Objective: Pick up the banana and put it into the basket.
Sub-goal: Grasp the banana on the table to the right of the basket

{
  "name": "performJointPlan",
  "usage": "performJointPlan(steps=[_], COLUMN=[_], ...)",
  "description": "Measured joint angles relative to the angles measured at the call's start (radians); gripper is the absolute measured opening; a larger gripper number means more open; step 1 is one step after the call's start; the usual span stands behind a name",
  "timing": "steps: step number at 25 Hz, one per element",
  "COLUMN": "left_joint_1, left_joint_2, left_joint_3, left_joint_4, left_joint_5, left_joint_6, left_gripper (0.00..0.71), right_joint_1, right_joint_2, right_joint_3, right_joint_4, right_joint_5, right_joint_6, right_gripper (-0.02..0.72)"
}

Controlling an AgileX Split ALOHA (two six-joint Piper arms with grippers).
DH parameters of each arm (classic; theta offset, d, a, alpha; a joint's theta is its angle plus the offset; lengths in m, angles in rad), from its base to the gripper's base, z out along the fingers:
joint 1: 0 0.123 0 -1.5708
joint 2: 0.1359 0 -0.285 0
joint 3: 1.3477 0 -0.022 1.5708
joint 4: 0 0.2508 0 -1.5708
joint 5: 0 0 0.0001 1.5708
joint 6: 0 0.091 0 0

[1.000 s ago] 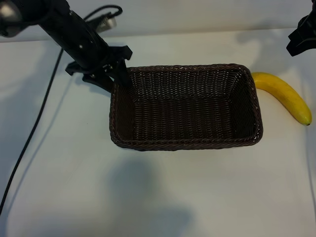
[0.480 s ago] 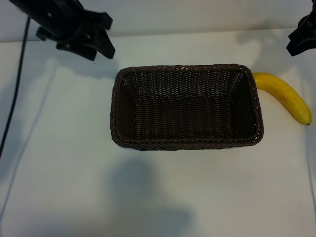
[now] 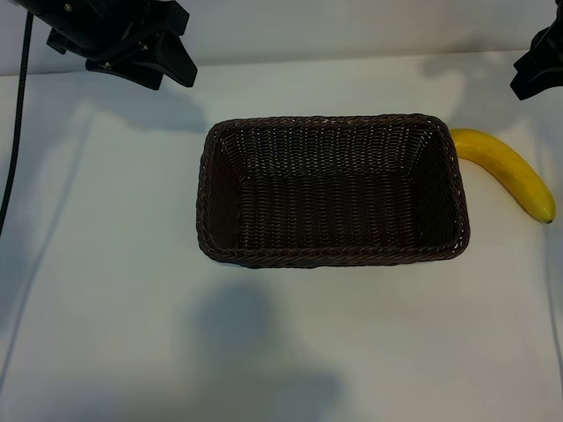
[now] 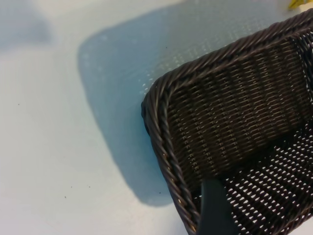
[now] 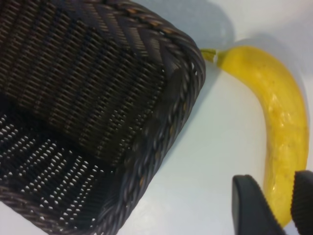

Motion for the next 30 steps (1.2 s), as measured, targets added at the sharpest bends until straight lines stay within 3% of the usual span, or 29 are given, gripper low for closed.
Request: performJointPlan(steps=[13,30], left_joint_1=[0.000,0.000], left_joint_2=[-0.011,-0.295], left_joint_3=[0.019,0.384], left_joint_4=[0.000,0.041], left_joint_5=[0.000,-0.004], left_joint_6=[0.024,0.106], left_gripper=[0.502,0.502], right_joint_1=[0.000,0.000], right_joint_2=[0.000,0.000], right_joint_3=[0.000,0.000], right_joint_4=[-0.005,-0.009], right_joint_5=[0.000,-0.002], right_joint_6=[0.000,-0.001], right_gripper=[0.249,0.249])
